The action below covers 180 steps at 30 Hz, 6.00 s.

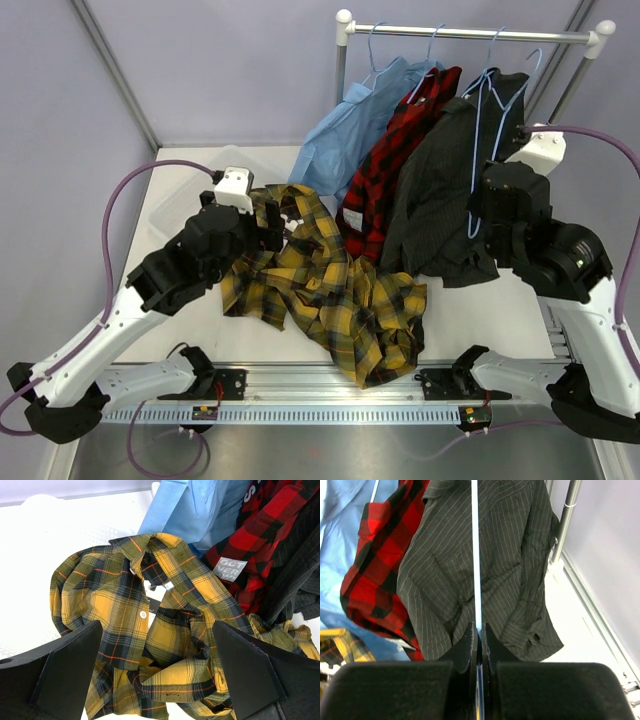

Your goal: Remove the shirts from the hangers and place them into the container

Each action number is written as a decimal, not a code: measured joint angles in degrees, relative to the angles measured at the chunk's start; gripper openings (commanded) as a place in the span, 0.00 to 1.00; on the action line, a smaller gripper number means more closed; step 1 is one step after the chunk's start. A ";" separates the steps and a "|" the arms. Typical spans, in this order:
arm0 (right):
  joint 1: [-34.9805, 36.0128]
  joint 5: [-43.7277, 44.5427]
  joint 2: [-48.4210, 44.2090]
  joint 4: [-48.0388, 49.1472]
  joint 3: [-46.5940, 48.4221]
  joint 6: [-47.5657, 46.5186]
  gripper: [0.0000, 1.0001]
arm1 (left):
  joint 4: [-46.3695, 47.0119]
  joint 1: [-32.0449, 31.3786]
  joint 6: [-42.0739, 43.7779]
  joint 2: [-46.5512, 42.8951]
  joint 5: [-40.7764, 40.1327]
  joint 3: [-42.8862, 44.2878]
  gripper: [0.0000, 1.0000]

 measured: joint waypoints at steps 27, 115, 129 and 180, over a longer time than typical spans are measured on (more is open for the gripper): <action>-15.26 -14.23 0.92 3.30 6.51 -5.51 0.00 | -0.07 0.02 -0.04 0.96 0.04 -1.11 0.99; -55.82 -55.36 15.69 18.01 -3.17 -12.87 0.99 | 0.02 0.11 -2.64 5.05 10.86 -7.37 0.99; -55.82 -57.77 -4.17 20.76 -12.44 -11.08 1.00 | 0.07 -11.78 -14.49 29.29 17.92 -0.02 0.99; -47.84 -61.44 -14.67 23.45 -22.16 -8.24 0.99 | -9.09 29.64 13.86 27.23 -8.96 49.77 0.00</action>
